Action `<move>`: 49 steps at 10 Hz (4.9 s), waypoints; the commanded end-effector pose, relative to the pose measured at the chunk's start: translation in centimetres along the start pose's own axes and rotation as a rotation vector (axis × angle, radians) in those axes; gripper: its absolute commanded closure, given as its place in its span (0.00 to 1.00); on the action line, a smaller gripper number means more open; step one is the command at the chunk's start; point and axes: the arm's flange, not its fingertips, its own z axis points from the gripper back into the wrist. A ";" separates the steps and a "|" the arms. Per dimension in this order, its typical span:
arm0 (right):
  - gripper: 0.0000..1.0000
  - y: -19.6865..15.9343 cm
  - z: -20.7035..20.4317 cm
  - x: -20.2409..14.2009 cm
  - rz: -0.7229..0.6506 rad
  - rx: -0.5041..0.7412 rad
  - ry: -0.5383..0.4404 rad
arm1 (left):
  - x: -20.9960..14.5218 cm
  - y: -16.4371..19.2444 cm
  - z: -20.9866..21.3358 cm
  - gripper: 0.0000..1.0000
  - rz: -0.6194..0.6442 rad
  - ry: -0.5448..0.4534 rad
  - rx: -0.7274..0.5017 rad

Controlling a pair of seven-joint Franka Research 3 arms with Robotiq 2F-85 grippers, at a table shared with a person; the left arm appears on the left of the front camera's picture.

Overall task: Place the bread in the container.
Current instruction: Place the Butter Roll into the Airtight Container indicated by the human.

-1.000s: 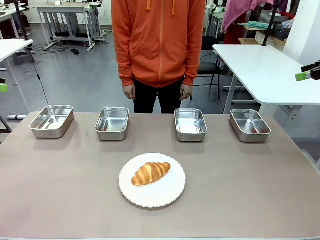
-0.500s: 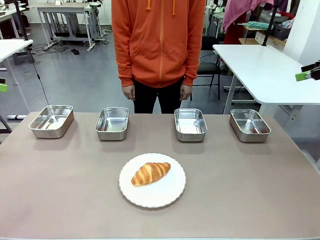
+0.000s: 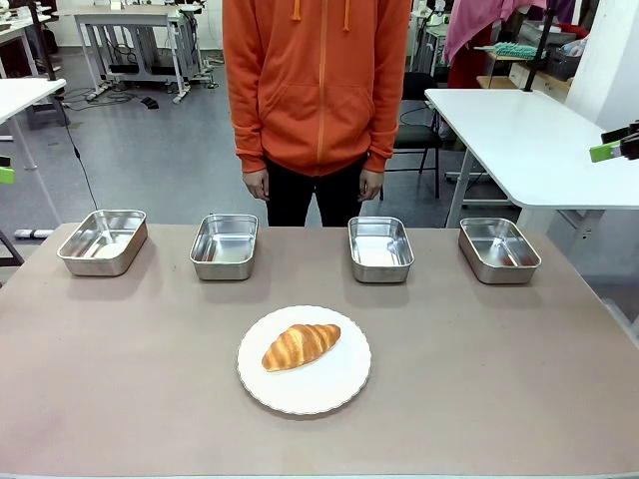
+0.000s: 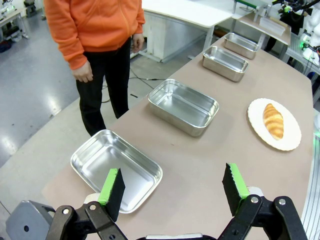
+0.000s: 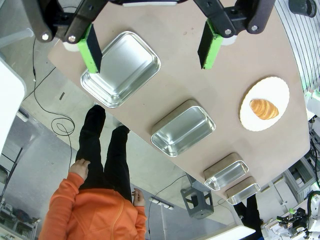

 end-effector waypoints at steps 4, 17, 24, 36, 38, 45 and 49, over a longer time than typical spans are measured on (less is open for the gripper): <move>0.00 0.1 0.1 0.2 0.005 0.001 -0.012 | 0.0 -0.1 0.2 0.00 -0.014 -0.013 -0.005; 0.00 0.1 0.1 0.2 0.005 0.001 -0.012 | 0.0 -0.1 0.2 0.00 -0.014 -0.013 -0.005; 0.00 0.1 0.1 0.2 0.005 0.001 -0.012 | 0.0 -0.1 0.2 0.00 -0.014 -0.013 -0.005; 0.00 0.1 0.1 0.2 0.005 0.001 -0.012 | 0.0 -0.1 0.2 0.00 -0.014 -0.013 -0.005; 0.00 0.1 0.1 0.2 0.005 0.001 -0.012 | 0.0 -0.1 0.2 0.00 -0.014 -0.013 -0.005; 0.00 8.7 -11.4 2.6 0.253 0.113 0.304 | 0.0 -0.1 0.2 0.00 -0.014 -0.013 -0.005; 0.00 18.9 -20.2 -1.1 0.472 0.303 0.483 | 0.0 -0.1 0.2 0.00 -0.014 -0.013 -0.005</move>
